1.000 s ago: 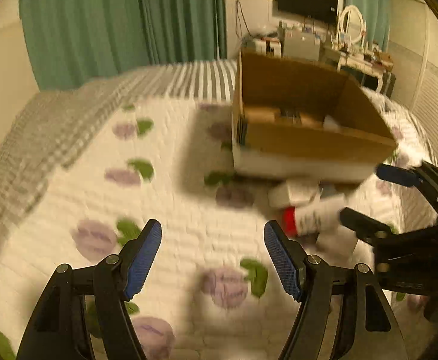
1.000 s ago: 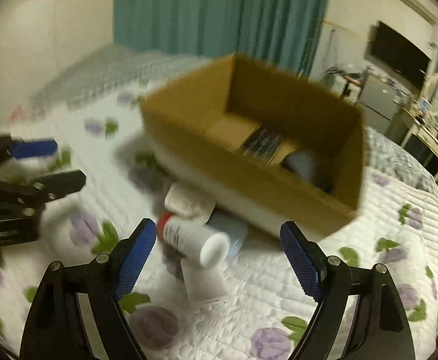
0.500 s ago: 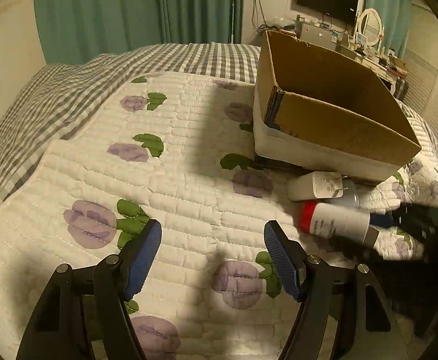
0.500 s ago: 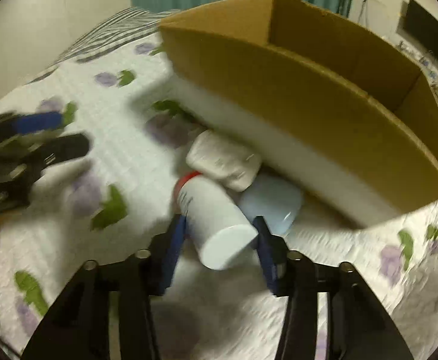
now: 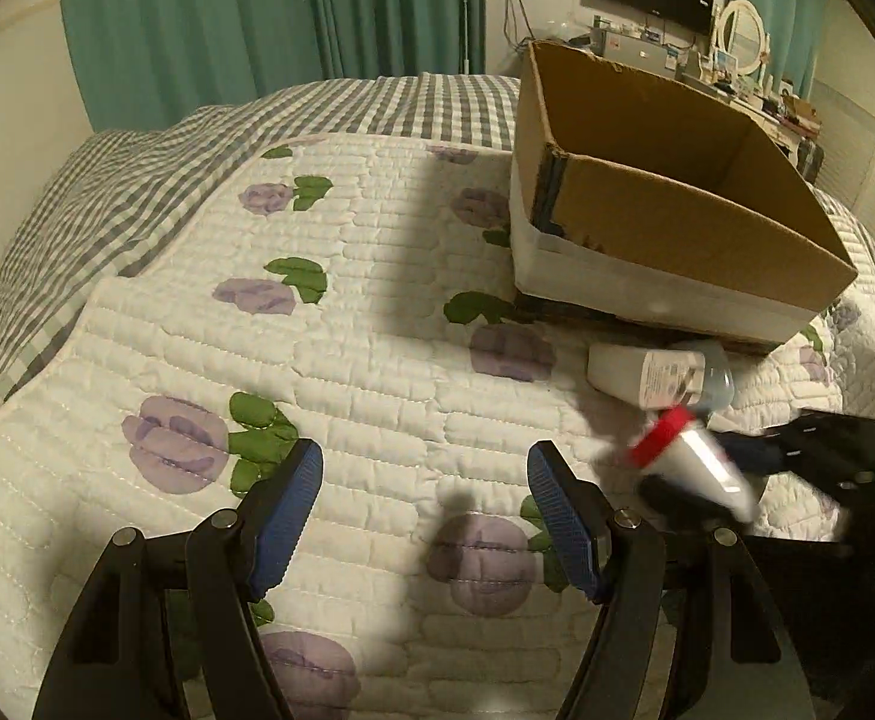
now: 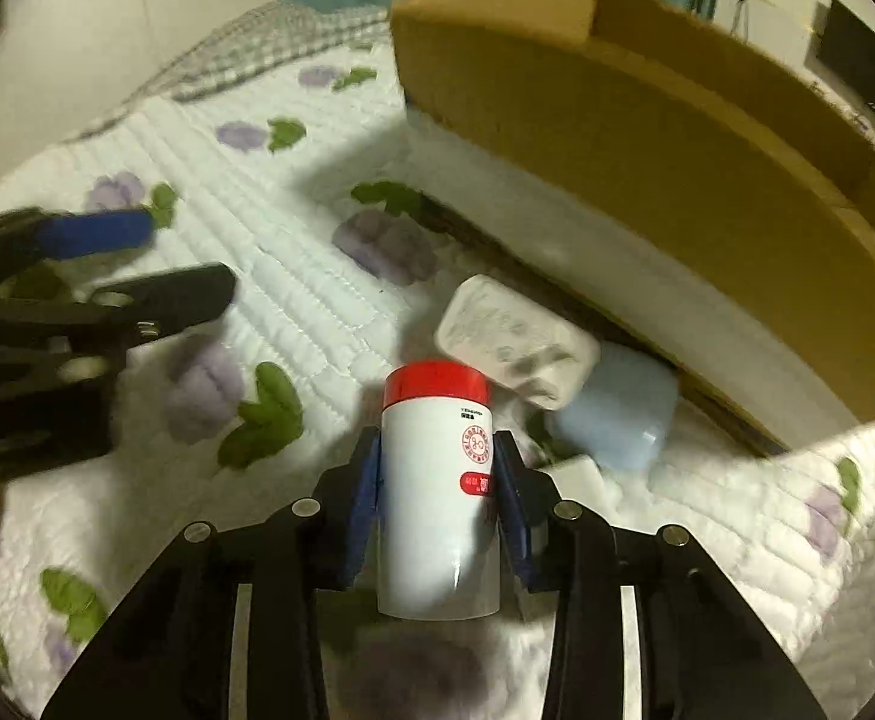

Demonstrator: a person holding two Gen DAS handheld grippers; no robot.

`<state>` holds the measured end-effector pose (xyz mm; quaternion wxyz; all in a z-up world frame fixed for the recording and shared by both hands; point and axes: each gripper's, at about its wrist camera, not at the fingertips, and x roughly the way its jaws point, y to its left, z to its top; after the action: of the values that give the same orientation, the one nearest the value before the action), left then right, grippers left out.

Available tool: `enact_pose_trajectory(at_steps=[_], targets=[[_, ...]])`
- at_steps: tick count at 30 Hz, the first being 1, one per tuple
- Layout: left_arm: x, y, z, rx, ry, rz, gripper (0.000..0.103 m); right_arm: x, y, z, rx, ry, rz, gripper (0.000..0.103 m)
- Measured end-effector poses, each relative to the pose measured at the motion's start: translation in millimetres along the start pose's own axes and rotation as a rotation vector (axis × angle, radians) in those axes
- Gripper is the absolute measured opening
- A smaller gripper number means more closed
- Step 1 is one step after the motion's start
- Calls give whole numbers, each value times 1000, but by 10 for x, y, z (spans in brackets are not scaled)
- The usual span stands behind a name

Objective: Organize rigid objects
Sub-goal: 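Grasp the red-capped white bottle with the right tool while the left tool grasps the white charger cube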

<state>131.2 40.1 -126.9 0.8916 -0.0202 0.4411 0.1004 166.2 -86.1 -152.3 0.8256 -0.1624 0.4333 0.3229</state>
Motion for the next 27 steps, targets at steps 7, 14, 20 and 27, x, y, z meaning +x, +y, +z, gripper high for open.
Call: enact_pose_trajectory(at_steps=[7, 14, 20, 27], targets=[[-89, -366, 29, 64, -5, -54, 74, -582, -534, -50, 115, -84, -90, 36], [20, -837, 81, 92, 7, -122, 73, -763, -1006, -206, 258, -98, -101, 36], [371, -1001, 121, 113, 73, -115, 74, -727, -1016, -236, 238, -91, -79, 36], [674, -986, 198, 94, 121, -71, 73, -666, -1033, -247, 238, -74, -83, 36]])
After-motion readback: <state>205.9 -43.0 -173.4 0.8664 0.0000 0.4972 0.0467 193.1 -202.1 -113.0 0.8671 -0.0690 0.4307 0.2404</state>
